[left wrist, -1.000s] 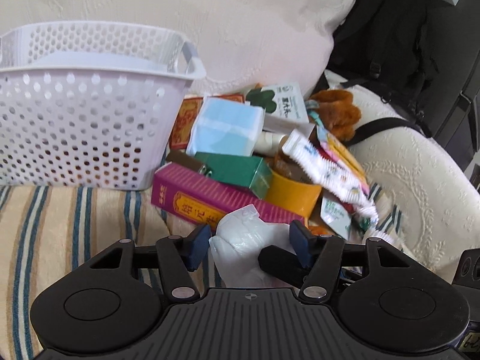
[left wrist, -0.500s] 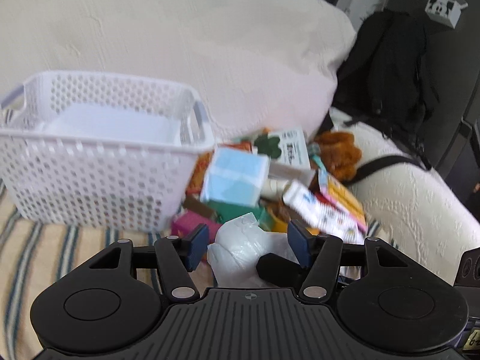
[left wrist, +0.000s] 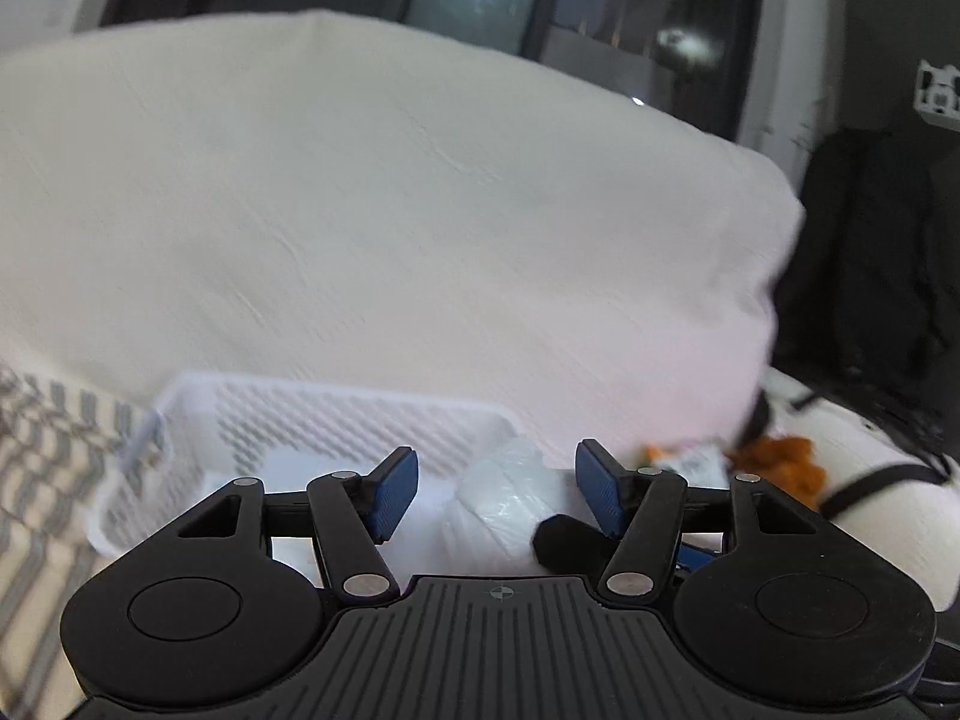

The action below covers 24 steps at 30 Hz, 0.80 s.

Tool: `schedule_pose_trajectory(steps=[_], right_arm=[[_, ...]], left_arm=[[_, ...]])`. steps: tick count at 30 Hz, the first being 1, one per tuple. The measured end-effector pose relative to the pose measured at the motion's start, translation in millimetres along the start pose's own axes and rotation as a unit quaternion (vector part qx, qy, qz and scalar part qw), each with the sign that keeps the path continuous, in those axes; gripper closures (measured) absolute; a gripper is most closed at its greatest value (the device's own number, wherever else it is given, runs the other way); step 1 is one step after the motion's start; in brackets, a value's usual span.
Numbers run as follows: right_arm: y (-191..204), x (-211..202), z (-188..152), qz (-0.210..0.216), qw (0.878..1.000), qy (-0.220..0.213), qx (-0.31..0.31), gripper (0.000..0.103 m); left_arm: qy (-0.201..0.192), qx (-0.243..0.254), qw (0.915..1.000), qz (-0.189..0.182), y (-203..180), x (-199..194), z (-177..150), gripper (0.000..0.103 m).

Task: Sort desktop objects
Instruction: 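Carry the packet into the basket and open the right gripper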

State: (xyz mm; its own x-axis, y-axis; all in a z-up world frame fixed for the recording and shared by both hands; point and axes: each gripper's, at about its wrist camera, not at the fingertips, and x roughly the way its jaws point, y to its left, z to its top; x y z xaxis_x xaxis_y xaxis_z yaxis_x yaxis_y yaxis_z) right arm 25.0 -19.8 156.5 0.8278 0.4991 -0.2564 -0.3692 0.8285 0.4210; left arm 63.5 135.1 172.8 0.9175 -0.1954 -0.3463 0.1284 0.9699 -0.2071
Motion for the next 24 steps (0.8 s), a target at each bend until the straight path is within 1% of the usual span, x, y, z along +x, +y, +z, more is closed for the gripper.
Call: schedule_pose_trajectory(steps=[2,5,11,14,19,24], right_arm=[[3.4,12.4,3.5,-0.003,1.000,0.002,-0.006,0.058],[6.2,30.7,4.3,-0.015,1.000,0.009,-0.010,0.058],[0.3,61.1,-5.6,-0.043,0.999,0.032,-0.008,0.058],[-2.3,67.9,-11.6,-0.055,0.998,0.042,-0.010,0.057],[-8.0,78.8,-19.0,-0.069,0.996,0.056,-0.011,0.057],[-11.7,87.8,-26.4,-0.083,0.994,0.064,-0.021,0.057]], left_arm=[[-0.008,0.002,0.9998,0.017,7.1,7.0,4.7,0.033],[-0.010,0.002,0.9989,0.045,16.9,23.7,5.6,0.033],[0.006,-0.005,0.9963,0.085,33.1,58.1,-5.6,0.033],[0.017,-0.004,0.9954,0.094,38.2,67.8,-12.2,0.033],[0.027,0.005,0.9933,0.112,34.8,84.9,-19.5,0.033],[0.039,0.007,0.9917,0.122,36.3,92.1,-26.9,0.033]])
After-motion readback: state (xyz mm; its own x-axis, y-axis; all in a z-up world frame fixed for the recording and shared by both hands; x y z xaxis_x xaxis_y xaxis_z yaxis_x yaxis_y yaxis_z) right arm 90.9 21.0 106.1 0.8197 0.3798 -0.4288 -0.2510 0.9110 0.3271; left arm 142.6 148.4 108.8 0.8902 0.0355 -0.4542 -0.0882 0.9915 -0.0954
